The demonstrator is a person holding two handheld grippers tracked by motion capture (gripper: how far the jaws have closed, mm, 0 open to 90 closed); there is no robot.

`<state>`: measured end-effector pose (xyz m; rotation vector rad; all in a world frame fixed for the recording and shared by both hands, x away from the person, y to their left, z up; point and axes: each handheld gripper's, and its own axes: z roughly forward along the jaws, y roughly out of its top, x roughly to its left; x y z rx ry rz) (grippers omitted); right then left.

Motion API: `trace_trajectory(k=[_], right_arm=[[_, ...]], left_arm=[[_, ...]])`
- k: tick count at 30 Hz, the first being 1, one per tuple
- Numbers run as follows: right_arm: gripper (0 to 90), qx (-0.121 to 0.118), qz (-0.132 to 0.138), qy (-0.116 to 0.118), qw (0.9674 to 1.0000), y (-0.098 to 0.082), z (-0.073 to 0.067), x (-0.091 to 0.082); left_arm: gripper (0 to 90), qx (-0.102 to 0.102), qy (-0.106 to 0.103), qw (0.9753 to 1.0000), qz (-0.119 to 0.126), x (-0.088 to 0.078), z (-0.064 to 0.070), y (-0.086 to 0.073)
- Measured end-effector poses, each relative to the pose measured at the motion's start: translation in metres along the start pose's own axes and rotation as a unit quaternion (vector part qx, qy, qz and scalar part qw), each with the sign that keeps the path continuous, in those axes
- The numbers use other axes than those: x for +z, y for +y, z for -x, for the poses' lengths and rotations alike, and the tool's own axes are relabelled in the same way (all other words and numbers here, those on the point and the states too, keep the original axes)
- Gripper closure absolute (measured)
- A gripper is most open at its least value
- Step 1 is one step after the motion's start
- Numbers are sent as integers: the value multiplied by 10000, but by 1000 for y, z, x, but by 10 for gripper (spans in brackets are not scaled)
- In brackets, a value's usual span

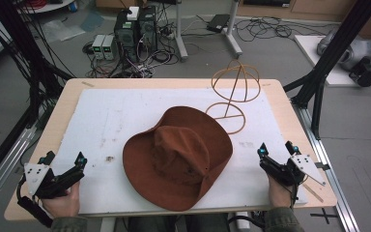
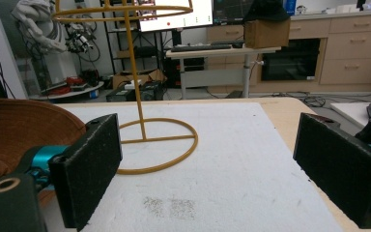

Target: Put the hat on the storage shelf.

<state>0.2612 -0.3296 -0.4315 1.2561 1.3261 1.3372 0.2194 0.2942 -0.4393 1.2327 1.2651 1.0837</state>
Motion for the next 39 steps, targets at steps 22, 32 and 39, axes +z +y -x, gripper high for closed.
trace_trajectory(k=[22, 32, 39], right_arm=[[93, 57, -34, 12, 10000, -1, 2, 1], [92, 186, -48, -71, 9998, 0, 7, 0], [92, 118, -62, -41, 9999, -1, 5, 1]], left_arm=[[76, 15, -435, 9990, 56, 2, 7, 6], [76, 282, -992, 9947, 23, 10, 20, 26], [76, 439, -1429, 9885, -244, 20, 32, 34]])
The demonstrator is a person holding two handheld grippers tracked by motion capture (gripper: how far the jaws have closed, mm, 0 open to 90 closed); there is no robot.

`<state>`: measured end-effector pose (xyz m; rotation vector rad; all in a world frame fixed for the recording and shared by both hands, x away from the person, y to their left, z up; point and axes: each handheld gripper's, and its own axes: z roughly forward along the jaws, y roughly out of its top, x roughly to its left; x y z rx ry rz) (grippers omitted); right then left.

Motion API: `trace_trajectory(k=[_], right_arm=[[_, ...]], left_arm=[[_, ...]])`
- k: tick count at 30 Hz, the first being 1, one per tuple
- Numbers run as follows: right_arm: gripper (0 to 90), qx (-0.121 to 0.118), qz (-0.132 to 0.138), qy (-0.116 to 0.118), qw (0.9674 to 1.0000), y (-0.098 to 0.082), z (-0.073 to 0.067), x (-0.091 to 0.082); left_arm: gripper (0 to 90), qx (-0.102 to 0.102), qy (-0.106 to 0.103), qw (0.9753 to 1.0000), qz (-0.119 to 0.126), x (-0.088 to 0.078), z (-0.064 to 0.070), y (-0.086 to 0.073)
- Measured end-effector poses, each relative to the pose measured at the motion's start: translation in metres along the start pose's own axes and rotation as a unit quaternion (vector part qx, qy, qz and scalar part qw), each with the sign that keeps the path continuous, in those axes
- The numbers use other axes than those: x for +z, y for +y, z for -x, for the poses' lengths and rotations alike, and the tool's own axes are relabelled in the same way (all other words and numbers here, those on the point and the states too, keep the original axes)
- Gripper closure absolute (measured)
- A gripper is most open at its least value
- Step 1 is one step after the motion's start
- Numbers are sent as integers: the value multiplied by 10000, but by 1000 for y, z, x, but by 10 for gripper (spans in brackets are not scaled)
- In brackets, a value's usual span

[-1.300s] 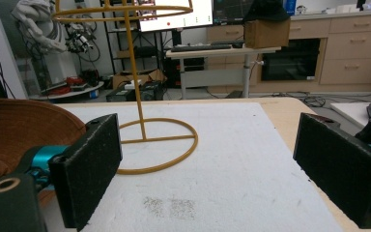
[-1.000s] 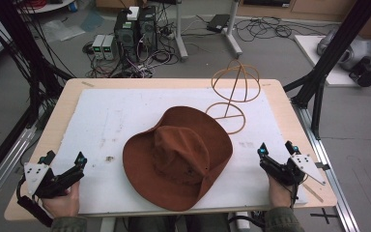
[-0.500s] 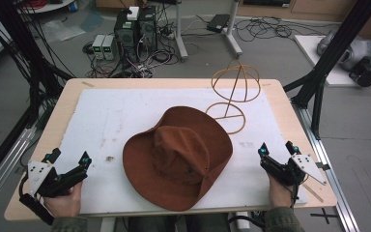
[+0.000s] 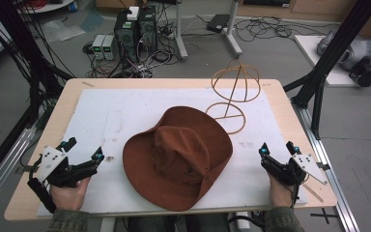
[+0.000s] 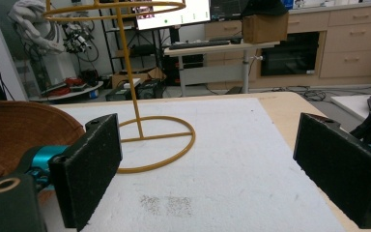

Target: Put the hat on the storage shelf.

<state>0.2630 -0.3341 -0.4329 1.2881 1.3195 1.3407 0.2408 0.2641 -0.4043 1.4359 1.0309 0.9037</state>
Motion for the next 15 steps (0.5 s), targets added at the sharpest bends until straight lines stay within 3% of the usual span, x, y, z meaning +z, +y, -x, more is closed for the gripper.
trace_trajectory(k=[7, 12, 13, 14, 15], right_arm=[[92, -18, -26, 43, 10000, 0, -1, 1], [93, 2, -54, 52, 10000, 0, 0, 2], [93, 8, -48, 43, 10000, -1, -1, 2], [93, 8, -48, 43, 10000, -1, -1, 2], [92, -9, -58, 61, 10000, -1, -1, 3]], left_arm=[[77, 294, -428, 9984, -217, 19, 20, 13], [76, 463, -950, 9927, -586, 39, 43, 31], [77, 489, -1051, 9909, -680, 44, 54, 36], [76, 489, -1051, 9909, -680, 44, 54, 36], [77, 561, -1164, 9888, -751, 50, 68, 41]])
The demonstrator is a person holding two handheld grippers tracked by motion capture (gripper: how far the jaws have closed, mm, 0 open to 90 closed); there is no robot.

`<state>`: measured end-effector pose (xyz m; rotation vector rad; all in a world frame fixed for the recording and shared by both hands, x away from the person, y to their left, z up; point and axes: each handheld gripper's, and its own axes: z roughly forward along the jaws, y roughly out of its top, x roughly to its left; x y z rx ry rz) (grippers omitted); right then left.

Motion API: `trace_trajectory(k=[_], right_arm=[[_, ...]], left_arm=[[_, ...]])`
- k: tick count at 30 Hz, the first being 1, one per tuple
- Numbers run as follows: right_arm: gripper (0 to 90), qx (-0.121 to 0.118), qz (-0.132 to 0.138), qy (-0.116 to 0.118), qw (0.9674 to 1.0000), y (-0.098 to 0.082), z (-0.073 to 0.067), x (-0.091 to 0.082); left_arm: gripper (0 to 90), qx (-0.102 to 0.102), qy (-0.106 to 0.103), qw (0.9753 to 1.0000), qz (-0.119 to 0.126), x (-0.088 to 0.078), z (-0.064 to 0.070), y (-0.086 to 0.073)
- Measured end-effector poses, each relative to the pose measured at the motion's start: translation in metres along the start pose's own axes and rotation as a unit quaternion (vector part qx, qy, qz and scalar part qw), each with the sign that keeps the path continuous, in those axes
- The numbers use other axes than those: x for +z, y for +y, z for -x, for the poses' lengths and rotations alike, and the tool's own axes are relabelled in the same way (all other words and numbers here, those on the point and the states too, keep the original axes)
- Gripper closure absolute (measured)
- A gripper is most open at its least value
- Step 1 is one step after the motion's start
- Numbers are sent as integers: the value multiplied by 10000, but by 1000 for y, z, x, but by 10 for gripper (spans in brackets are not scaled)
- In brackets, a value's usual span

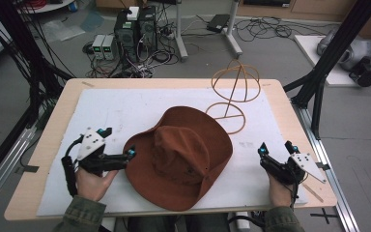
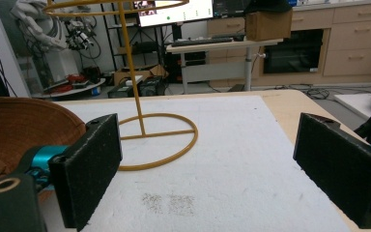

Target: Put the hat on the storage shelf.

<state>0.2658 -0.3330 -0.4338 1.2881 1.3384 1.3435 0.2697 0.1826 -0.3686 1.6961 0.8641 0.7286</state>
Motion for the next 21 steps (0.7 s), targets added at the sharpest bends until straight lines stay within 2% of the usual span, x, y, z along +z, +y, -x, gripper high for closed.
trace_trajectory(k=[1, 6, 9, 10, 11, 15, 19, 21], right_arm=[[92, 0, 0, 0, 10000, 0, 0, 0], [92, -24, -8, 31, 10000, 0, -1, 0], [92, -23, -1, 41, 10000, 1, -1, 0], [93, -25, 13, 34, 10000, 1, 0, -1], [93, -25, 13, 34, 10000, 1, 0, -1], [93, -13, 13, 11, 10000, 1, 2, -1], [92, 11, -2, -1, 10000, 1, 2, -1], [92, -10, 2, 1, 10000, 1, 2, -1]], left_arm=[[77, 0, 0, 10000, 0, 0, 0, 0], [77, 134, -264, 9989, -360, 24, 35, 1], [77, 224, -428, 9969, -624, 37, 51, -4], [78, 321, -508, 9952, -775, 43, 58, -6], [78, 321, -508, 9952, -775, 43, 58, -6], [78, 453, -694, 9917, -987, 50, 69, -4], [81, 450, -673, 9886, -1267, 55, 73, -5], [81, 461, -611, 9880, -1343, 57, 75, -6]])
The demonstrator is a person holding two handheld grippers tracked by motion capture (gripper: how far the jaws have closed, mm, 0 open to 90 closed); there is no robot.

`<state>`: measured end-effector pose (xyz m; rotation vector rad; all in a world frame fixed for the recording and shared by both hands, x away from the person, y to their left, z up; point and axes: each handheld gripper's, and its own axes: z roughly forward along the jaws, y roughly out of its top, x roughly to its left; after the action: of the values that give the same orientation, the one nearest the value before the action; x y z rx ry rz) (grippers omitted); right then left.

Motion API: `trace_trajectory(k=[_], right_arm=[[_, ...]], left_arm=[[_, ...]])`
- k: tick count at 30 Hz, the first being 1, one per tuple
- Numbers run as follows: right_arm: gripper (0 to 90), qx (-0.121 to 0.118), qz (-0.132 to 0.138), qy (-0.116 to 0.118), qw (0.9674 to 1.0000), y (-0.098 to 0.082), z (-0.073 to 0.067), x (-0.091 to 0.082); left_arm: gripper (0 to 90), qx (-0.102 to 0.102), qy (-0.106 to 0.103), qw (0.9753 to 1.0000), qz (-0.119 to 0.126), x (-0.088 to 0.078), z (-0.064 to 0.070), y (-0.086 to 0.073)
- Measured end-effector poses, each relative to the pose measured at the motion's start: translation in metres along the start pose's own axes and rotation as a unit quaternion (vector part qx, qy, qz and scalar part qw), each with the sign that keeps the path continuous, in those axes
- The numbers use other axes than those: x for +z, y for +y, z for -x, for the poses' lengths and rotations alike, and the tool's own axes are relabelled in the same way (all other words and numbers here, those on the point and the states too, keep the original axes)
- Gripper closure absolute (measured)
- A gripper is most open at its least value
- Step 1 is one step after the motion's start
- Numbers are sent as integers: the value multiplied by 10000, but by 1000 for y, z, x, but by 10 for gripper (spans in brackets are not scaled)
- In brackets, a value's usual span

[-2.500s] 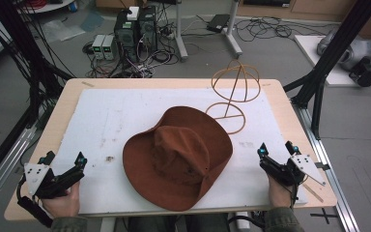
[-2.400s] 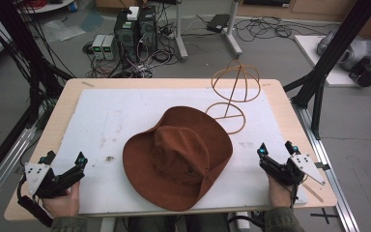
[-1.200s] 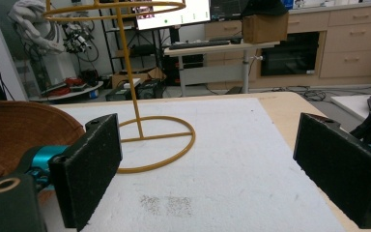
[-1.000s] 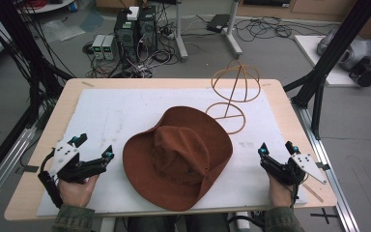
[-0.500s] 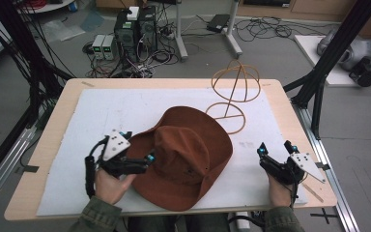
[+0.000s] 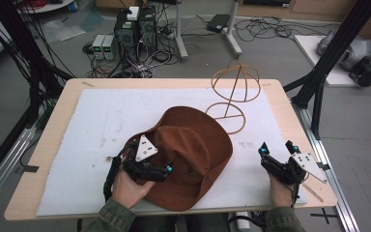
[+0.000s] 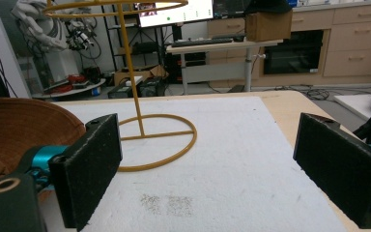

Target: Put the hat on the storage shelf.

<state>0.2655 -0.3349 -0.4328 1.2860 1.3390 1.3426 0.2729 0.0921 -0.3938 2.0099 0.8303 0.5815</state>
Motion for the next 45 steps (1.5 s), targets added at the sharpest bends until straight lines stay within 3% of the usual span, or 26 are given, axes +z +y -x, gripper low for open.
trace_trajectory(k=[4, 8, 12, 17, 22, 25, 26, 27, 29, 31, 32, 33, 34, 36, 37, 45], right_arm=[[92, -22, -3, -3, 10000, 0, -1, 1], [93, -36, 13, -10, 10000, 0, -2, 1], [93, -14, 25, -36, 10000, 0, -1, -1], [93, 1, 38, -75, 10000, 1, 1, -2], [93, 9, 81, -129, 9999, 1, 5, -4], [92, 30, 91, -135, 9999, 2, 6, -4], [93, 37, 101, -130, 9999, 2, 6, -4], [93, 36, 103, -133, 9999, 2, 6, -4], [93, 35, 119, -119, 9999, 2, 5, -4], [93, 15, 94, -110, 9999, 2, 5, -4], [93, 3, 102, -102, 9999, 2, 5, -4], [93, 3, 102, -102, 9999, 2, 5, -4], [93, 7, 101, -94, 9999, 2, 5, -4], [93, -12, 116, -103, 9999, 2, 5, -4], [93, -8, 107, -107, 9999, 2, 5, -4], [93, -31, 88, -85, 9999, 1, 5, -3]], left_arm=[[91, -92, 189, 9998, -57, 5, 9, -2], [107, -55, 322, 9993, -173, 16, 21, -2], [138, -196, 442, 9987, -147, 24, 25, 1], [163, -375, 541, 9977, -146, 33, 30, 2], [201, -454, 516, 9969, -383, 39, 33, 0], [275, -480, 443, 9972, -372, 38, 32, 0], [376, -474, 454, 9969, -437, 38, 32, -1], [406, -474, 454, 9969, -437, 38, 32, -1], [564, -449, 413, 9969, -496, 39, 32, -2], [749, -445, 385, 9974, -403, 36, 32, -2], [787, -445, 385, 9974, -403, 36, 32, -2], [787, -359, 412, 9979, -348, 34, 32, -2], [843, -353, 425, 9980, -301, 33, 32, -3], [870, -367, 410, 9982, -257, 31, 30, -3], [872, -271, 505, 9983, -126, 27, 29, -4], [876, -386, 483, 9976, 302, 9, 18, -7]])
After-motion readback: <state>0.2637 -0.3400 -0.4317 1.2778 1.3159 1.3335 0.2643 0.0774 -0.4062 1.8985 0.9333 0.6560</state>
